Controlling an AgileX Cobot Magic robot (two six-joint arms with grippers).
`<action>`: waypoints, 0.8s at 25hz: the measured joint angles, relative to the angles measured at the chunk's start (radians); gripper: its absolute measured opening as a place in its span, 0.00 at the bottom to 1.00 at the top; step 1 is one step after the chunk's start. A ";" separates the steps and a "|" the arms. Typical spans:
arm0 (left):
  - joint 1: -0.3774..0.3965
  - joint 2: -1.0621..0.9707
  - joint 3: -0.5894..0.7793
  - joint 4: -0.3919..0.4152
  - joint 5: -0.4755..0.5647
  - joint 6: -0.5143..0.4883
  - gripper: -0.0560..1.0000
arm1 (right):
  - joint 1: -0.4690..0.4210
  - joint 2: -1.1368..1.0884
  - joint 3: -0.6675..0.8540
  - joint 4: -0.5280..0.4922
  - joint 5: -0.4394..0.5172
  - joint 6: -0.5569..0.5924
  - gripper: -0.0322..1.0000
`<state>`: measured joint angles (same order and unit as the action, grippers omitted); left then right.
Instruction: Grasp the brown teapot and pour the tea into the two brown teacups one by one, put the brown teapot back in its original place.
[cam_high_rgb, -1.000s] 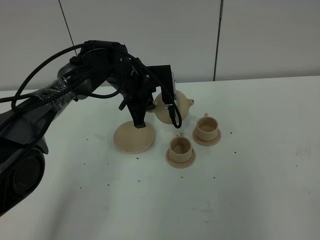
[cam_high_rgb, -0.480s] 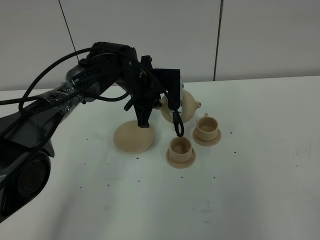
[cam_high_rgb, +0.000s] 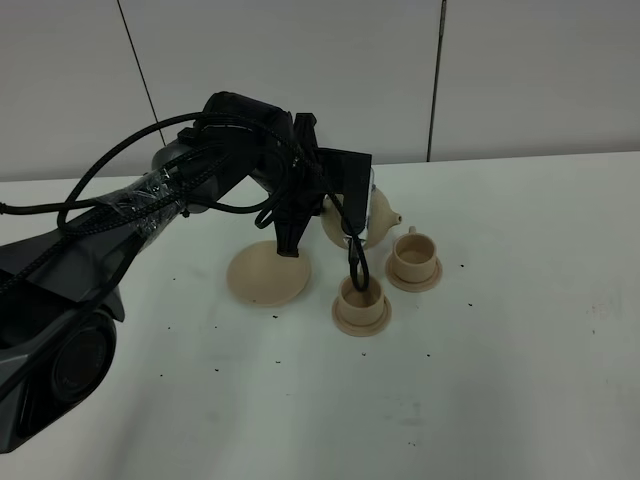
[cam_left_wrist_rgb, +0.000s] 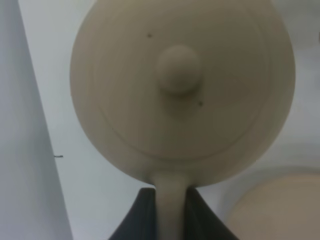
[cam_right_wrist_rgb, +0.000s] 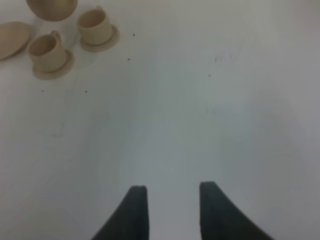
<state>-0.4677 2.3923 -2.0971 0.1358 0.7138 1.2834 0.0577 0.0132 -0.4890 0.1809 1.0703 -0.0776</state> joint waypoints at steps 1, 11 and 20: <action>-0.003 0.000 0.000 0.014 -0.002 0.000 0.21 | 0.000 0.000 0.000 0.000 0.000 0.000 0.27; -0.024 0.001 0.000 0.072 -0.025 0.004 0.21 | 0.000 -0.001 0.000 0.000 0.000 0.000 0.27; -0.035 0.002 0.000 0.105 -0.036 0.027 0.21 | 0.000 -0.001 0.000 0.000 0.000 0.000 0.27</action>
<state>-0.5029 2.3942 -2.0971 0.2408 0.6776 1.3109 0.0577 0.0125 -0.4890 0.1809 1.0703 -0.0776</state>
